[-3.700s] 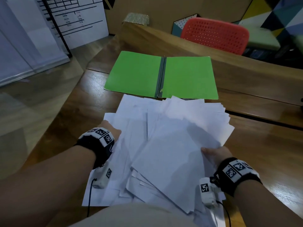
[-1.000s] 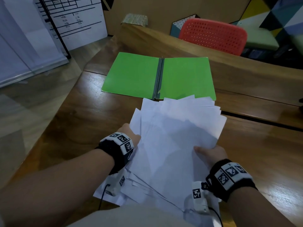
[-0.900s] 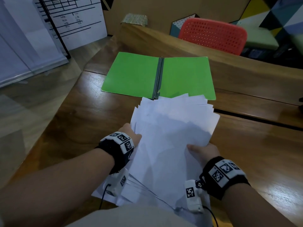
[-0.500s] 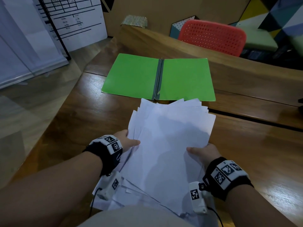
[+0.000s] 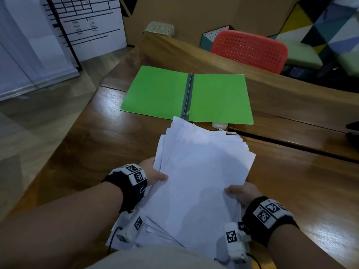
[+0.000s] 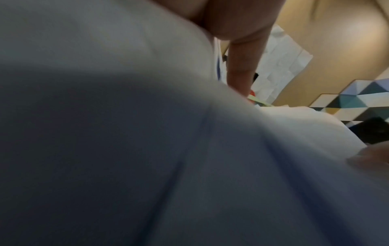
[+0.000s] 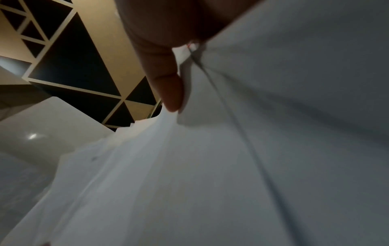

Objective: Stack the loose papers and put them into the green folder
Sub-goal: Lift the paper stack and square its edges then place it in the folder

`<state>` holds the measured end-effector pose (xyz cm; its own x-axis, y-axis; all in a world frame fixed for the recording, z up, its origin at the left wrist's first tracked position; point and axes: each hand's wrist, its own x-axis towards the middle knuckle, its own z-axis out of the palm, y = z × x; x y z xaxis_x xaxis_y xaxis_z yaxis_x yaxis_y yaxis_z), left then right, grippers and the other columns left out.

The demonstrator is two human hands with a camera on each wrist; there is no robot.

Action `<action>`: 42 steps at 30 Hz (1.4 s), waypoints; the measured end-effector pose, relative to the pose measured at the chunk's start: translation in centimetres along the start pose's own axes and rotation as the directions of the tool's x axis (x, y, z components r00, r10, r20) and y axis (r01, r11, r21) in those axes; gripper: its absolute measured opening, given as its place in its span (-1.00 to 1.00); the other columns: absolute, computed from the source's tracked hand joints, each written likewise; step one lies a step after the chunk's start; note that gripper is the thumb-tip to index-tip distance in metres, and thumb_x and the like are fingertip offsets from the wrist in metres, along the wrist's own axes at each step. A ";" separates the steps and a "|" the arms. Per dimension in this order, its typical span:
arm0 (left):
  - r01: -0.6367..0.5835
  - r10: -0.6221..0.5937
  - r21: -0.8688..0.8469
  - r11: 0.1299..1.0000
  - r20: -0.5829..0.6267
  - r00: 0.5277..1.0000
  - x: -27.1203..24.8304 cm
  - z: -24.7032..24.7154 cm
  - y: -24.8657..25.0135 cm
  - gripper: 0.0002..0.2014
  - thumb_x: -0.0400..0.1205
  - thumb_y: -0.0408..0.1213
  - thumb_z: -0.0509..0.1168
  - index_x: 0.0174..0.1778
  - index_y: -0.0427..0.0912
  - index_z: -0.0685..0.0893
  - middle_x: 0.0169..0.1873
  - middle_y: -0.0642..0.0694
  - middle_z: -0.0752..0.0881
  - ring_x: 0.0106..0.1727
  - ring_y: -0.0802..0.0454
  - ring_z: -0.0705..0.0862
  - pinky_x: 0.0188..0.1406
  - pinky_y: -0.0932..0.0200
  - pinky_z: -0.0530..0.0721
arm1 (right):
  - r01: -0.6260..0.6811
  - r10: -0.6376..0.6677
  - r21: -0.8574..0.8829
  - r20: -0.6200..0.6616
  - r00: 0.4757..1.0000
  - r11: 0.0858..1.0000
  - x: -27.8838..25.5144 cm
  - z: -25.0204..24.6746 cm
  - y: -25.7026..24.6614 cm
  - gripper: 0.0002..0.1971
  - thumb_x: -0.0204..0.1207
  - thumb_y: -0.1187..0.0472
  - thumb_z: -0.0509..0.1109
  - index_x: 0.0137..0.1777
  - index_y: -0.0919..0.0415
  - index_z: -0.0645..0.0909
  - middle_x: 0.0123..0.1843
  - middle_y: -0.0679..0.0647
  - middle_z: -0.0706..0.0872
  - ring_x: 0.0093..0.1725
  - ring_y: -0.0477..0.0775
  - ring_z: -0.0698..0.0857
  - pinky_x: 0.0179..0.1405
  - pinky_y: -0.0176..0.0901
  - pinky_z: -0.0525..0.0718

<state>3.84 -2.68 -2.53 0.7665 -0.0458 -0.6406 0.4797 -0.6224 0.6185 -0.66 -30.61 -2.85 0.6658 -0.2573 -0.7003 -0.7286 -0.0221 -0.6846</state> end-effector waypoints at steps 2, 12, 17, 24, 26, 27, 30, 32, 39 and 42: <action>-0.074 0.073 -0.043 0.996 -0.030 0.997 -0.3 0.1 0.3 -0.50 0.44 -0.25 0.47 0.30 -0.12 0.53 0.16 -0.09 0.70 0.11 -0.12 0.65 0.16 0.01 0.59 | 0.035 -0.035 0.052 0.013 0.999 0.998 -0.6 -0.2 -0.4 -0.78 0.32 0.56 0.46 -0.02 0.50 0.62 -0.16 0.33 0.71 -0.17 0.35 0.69 -0.03 0.16 0.66; -0.321 0.341 -0.300 0.898 0.016 0.940 -3.5 -1.7 5.0 -0.47 0.25 -0.34 0.53 0.15 -0.13 0.59 -0.05 -0.12 0.74 0.00 -0.11 0.72 0.11 -0.05 0.69 | 0.179 -0.195 0.185 0.074 0.978 0.966 -2.6 -0.3 -4.2 -0.57 0.09 0.45 0.58 0.01 0.50 0.66 -0.17 0.34 0.81 -0.38 0.24 0.79 -0.34 -0.04 0.78; -0.493 0.397 -0.254 0.832 -0.348 0.849 -5.7 -3.1 8.8 -0.73 0.48 -0.52 0.37 0.06 -0.19 0.63 -0.36 0.01 0.65 -0.36 0.16 0.62 -0.52 0.57 0.52 | 0.383 -0.367 0.076 -0.164 0.916 0.921 -5.1 0.0 -9.1 -0.72 0.27 0.28 0.60 -0.11 0.34 0.59 -0.36 0.17 0.68 -0.43 0.13 0.63 -0.44 -0.12 0.64; -0.661 0.417 -0.310 0.683 -0.578 0.702 -8.7 -4.6 12.6 -0.69 0.40 -0.36 0.50 0.04 -0.16 0.66 -0.27 0.00 0.68 -0.23 0.04 0.67 -0.27 0.29 0.66 | 0.717 -0.677 0.211 -0.236 0.697 0.665 -9.5 1.9 -13.3 -0.60 0.32 0.47 0.50 0.19 0.38 0.62 -0.06 0.09 0.77 -0.14 0.03 0.74 -0.12 -0.25 0.72; -0.638 0.435 -0.284 0.716 -0.533 0.725 -8.8 -4.1 12.0 -0.49 0.39 -0.33 0.51 0.26 -0.19 0.58 -0.06 -0.03 0.68 -0.01 -0.03 0.67 -0.04 0.17 0.61 | 0.697 -0.660 0.224 -0.226 0.717 0.681 -9.2 2.4 -12.3 -0.57 0.33 0.47 0.48 0.24 0.38 0.60 -0.08 0.06 0.75 -0.14 0.01 0.72 -0.25 -0.36 0.73; -0.615 0.442 -0.265 0.743 -0.496 0.747 -8.7 -3.8 11.5 -0.45 0.39 -0.32 0.51 0.32 -0.18 0.56 0.00 -0.02 0.66 0.06 -0.02 0.66 -0.01 0.18 0.57 | 0.684 -0.646 0.228 -0.223 0.730 0.693 -8.9 2.4 -11.6 -0.55 0.34 0.47 0.47 0.27 0.36 0.59 -0.09 0.02 0.74 -0.13 0.02 0.72 -0.26 -0.36 0.72; -0.541 0.414 -0.221 0.812 -0.434 0.800 -8.1 -3.4 9.8 -0.52 0.44 -0.26 0.48 0.28 -0.14 0.56 0.00 0.03 0.64 0.09 0.01 0.64 -0.02 0.26 0.50 | 0.664 -0.622 0.230 -0.234 0.747 0.711 -8.2 1.9 -10.2 -0.57 0.37 0.46 0.46 0.26 0.30 0.59 -0.07 -0.02 0.71 -0.01 0.09 0.69 -0.18 -0.40 0.67; -0.542 0.411 -0.201 0.816 -0.457 0.789 -7.6 -3.8 9.1 -0.52 0.44 -0.23 0.48 0.29 -0.14 0.58 0.03 -0.03 0.66 0.10 -0.03 0.64 -0.07 0.28 0.53 | 0.672 -0.630 0.245 -0.235 0.740 0.699 -7.9 1.3 -10.0 -0.64 0.35 0.47 0.48 0.13 0.20 0.61 -0.10 -0.08 0.71 -0.04 0.06 0.69 -0.07 -0.27 0.67; -0.582 0.395 -0.323 0.746 -0.489 0.778 -7.9 -6.0 9.3 -0.39 0.12 -0.10 0.61 0.10 -0.13 0.70 0.01 -0.10 0.79 0.01 -0.03 0.76 0.03 0.04 0.74 | 0.767 -0.753 0.238 -0.166 0.637 0.596 -7.1 -1.4 -10.9 -0.43 0.20 0.50 0.56 0.24 0.29 0.54 -0.05 -0.05 0.74 -0.08 -0.14 0.75 -0.15 -0.34 0.71; -0.581 0.423 -0.290 0.760 -0.457 0.782 -7.4 -6.8 9.2 -0.66 0.24 -0.19 0.63 -0.13 0.00 0.70 -0.17 0.01 0.77 -0.25 0.27 0.74 -0.18 0.29 0.75 | 0.765 -0.773 0.253 -0.087 0.628 0.592 -6.8 -2.0 -11.3 -0.46 0.01 0.33 0.61 0.05 0.17 0.59 -0.25 -0.19 0.80 -0.18 -0.21 0.77 -0.20 -0.33 0.72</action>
<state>5.46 -2.74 11.01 0.9978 0.0578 -0.0310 0.0430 -0.2195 0.9747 2.70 -30.55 10.09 0.9675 -0.2288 0.1073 0.1183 0.0349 -0.9924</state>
